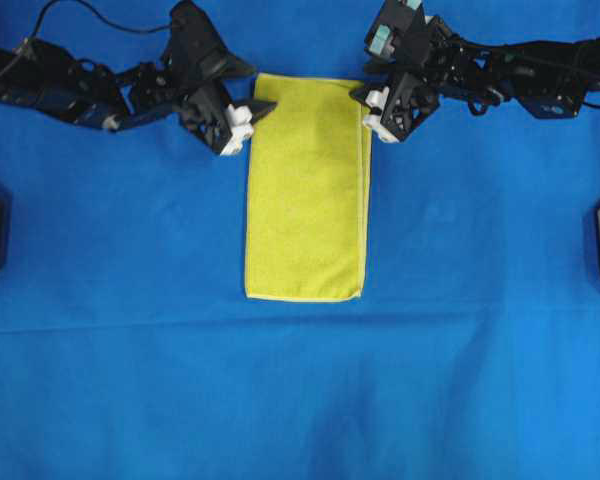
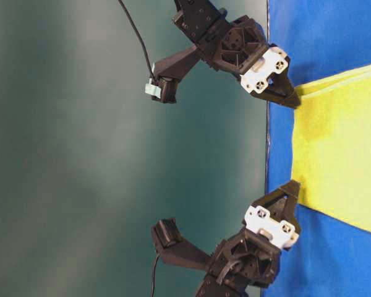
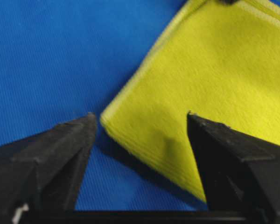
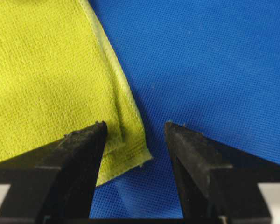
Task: Fold a vertical towel.
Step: 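Close both grippers on the towel's top left and right corners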
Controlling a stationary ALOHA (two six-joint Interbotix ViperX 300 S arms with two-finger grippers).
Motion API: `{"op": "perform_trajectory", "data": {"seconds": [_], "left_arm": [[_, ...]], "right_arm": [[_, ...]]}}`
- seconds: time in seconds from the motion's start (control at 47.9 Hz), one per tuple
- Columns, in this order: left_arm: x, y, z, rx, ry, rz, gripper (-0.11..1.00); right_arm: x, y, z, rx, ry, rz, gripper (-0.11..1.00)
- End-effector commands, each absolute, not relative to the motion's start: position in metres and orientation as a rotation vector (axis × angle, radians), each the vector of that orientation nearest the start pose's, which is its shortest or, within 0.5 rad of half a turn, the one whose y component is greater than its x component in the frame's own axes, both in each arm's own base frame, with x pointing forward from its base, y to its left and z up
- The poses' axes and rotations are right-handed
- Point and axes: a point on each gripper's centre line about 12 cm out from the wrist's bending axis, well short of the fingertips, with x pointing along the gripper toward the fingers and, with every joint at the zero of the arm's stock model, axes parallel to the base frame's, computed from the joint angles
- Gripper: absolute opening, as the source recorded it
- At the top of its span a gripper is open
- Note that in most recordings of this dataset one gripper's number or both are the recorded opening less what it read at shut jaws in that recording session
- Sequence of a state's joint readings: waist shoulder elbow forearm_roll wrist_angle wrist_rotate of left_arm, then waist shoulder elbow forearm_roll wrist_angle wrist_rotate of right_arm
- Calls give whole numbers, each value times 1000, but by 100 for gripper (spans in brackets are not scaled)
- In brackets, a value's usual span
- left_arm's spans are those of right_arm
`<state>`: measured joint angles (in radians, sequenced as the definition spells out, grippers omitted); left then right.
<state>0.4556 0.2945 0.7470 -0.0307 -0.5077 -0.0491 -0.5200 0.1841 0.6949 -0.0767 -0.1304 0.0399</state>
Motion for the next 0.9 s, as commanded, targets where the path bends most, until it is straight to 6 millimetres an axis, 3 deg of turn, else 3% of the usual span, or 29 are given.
{"op": "perform_trajectory", "data": {"seconds": [0.0,0.188,0.355,0.397,0.606,0.877], "left_arm": [[361,183,87,-185,475,489,69],[362,183,76,-181,524,482,38],[364,180,60,-196,603,471,12],[364,179,60,-194,607,468,7],[365,177,61,-180,611,459,7],[365,179,85,-163,571,462,7]], "right_arm": [[343,-197,108,158,712,-477,58],[342,-195,97,161,746,-471,51],[342,-194,95,156,758,-464,10],[342,-194,95,157,758,-464,6],[342,-193,96,156,755,-463,6],[339,-197,113,153,728,-478,6]]}}
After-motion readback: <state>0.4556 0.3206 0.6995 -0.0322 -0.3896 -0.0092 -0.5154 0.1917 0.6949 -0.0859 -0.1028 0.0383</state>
